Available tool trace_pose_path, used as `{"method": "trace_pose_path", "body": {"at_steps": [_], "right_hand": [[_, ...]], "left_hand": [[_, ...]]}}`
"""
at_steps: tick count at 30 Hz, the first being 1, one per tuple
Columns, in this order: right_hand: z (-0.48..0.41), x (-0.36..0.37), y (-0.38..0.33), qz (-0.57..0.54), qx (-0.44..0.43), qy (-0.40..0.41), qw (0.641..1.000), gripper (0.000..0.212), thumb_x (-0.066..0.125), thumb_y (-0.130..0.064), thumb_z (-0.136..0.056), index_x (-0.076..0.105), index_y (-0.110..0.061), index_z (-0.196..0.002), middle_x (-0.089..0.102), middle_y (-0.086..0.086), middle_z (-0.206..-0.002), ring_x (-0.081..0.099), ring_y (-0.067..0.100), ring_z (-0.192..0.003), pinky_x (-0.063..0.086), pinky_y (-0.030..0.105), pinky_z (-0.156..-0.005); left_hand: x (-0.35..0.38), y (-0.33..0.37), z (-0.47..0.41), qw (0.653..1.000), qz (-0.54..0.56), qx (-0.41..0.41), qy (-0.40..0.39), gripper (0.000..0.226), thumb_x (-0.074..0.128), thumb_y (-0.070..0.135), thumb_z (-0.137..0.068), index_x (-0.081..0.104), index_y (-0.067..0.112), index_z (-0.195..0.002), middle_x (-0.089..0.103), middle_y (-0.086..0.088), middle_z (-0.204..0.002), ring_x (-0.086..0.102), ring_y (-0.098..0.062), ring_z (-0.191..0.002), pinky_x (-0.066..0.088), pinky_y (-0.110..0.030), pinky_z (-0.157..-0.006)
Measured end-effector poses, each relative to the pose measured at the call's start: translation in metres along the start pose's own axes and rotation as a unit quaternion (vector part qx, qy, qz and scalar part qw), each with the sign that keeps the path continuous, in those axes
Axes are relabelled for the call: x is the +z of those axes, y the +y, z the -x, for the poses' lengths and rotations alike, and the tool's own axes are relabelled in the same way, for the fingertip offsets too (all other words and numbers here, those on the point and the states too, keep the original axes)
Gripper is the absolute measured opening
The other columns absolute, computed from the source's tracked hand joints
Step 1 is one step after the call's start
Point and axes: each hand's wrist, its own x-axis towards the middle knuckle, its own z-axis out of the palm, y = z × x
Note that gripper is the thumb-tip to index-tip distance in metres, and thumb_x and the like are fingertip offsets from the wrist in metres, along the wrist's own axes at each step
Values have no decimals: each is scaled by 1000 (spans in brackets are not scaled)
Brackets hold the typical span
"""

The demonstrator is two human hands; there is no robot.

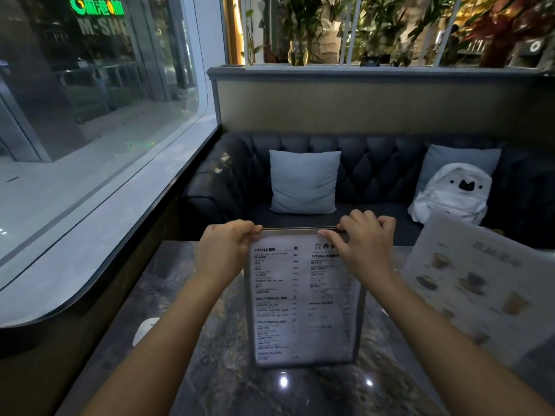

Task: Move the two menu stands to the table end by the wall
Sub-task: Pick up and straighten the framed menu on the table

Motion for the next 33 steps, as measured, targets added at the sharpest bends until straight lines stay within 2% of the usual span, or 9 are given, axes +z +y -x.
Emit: {"method": "trace_pose_path", "body": {"at_steps": [6,9,13,16,19,22,24,29,33], "right_hand": [[3,-2,0,11,5,13,1000,36,65,-41,-77,54,-11,-60,56,4,-61,52,25,-62,19,33,-68],[9,-3,3,-35,31,16,999,36,60,-46,-78,64,-12,-87,67,6,-85,59,26,-80,20,33,-73],[32,-1,22,-187,168,23,968,60,56,-47,-82,40,-16,-131,50,9,-132,45,23,-119,18,26,-93],[59,6,36,-287,287,-22,914,68,58,-46,-82,27,-23,-138,41,7,-139,40,22,-125,28,44,-106],[85,13,42,-347,359,-88,862,69,57,-47,-81,25,-28,-139,45,8,-135,47,21,-116,43,42,-92],[105,21,45,-361,374,-125,845,62,56,-39,-85,29,-25,-138,52,8,-127,51,17,-101,44,33,-78],[113,25,46,-368,383,-142,835,57,55,-35,-86,32,-23,-138,55,6,-122,52,17,-99,45,33,-77],[124,30,49,-394,399,-151,815,47,53,-28,-89,41,-22,-133,58,-1,-101,58,24,-99,52,45,-83],[130,34,53,-426,404,-155,794,38,54,-23,-89,50,-19,-126,64,8,-100,63,23,-90,54,34,-69]], "left_hand": [[5,-2,-5,1000,2,1,-12,15,60,19,-86,72,15,-93,75,-5,-95,65,-28,-87,49,-41,-79],[7,-10,-2,999,32,22,-18,22,60,22,-85,67,17,-106,70,0,-105,63,-19,-95,50,-41,-84],[13,-29,20,985,158,-56,-34,58,64,38,-80,40,28,-133,46,15,-125,45,-6,-116,38,-28,-94],[28,-45,43,960,230,-153,-50,68,66,39,-77,34,30,-136,46,9,-130,45,-12,-118,37,-33,-95],[43,-56,63,929,290,-219,-74,67,68,33,-76,38,24,-135,52,-2,-127,51,-17,-112,45,-38,-93],[54,-59,79,900,344,-248,-102,58,68,28,-77,43,27,-129,59,6,-111,56,-11,-105,48,-23,-77],[62,-59,86,882,375,-261,-113,51,67,23,-78,46,29,-124,62,3,-107,59,-14,-104,49,-21,-75],[72,-61,97,865,396,-276,-136,42,63,9,-82,53,12,-122,67,-14,-107,64,-24,-100,53,-40,-86],[77,-61,103,858,409,-284,-126,33,60,1,-82,57,6,-114,69,-14,-94,68,-21,-87,56,-23,-70]]}}
